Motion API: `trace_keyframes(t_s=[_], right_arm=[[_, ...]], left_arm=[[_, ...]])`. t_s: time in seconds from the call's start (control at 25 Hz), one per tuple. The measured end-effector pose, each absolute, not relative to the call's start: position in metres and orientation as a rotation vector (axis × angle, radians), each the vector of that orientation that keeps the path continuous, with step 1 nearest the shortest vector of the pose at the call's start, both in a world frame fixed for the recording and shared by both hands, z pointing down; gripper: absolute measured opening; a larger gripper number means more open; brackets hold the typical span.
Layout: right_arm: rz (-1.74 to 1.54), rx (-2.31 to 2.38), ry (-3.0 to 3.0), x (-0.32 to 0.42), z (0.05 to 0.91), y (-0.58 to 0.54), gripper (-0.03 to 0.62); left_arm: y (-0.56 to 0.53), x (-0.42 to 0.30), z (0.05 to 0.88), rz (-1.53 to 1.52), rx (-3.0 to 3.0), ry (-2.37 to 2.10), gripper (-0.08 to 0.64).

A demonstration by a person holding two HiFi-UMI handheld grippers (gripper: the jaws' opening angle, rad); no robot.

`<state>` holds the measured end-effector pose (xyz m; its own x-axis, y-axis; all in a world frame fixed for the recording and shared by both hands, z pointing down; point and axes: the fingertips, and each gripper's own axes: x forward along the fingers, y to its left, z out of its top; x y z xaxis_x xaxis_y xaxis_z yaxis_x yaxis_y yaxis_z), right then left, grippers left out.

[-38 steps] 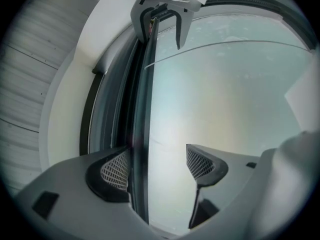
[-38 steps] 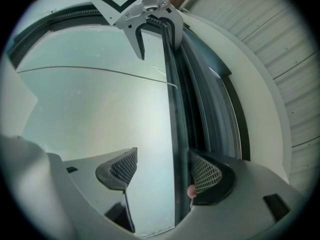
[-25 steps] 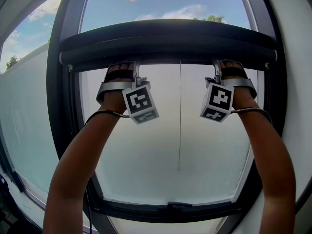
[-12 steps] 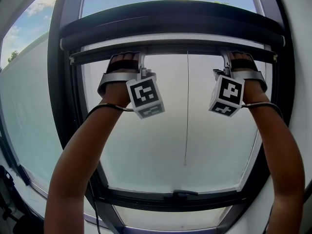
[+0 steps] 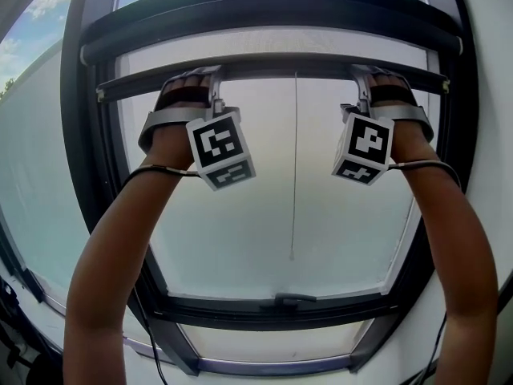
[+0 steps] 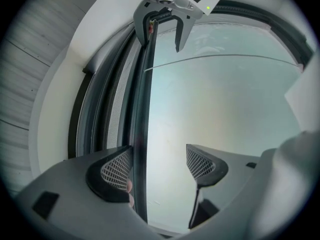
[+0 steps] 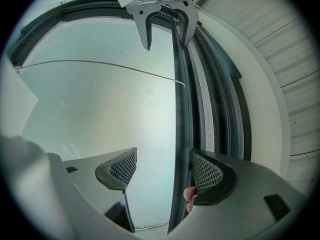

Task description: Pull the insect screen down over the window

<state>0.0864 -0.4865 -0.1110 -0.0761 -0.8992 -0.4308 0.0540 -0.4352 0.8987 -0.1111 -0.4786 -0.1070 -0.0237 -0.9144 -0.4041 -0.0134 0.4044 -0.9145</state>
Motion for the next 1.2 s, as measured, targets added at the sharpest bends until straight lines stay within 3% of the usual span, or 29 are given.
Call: trace_keyframes(t_s=[1.2], right_arm=[[-1.481,1.404,-1.016,0.093,-0.041,-0.481,0.314]], left_arm=[[-0.473,-0.101,-0.041,-0.905,-0.971,1.400,0.324]])
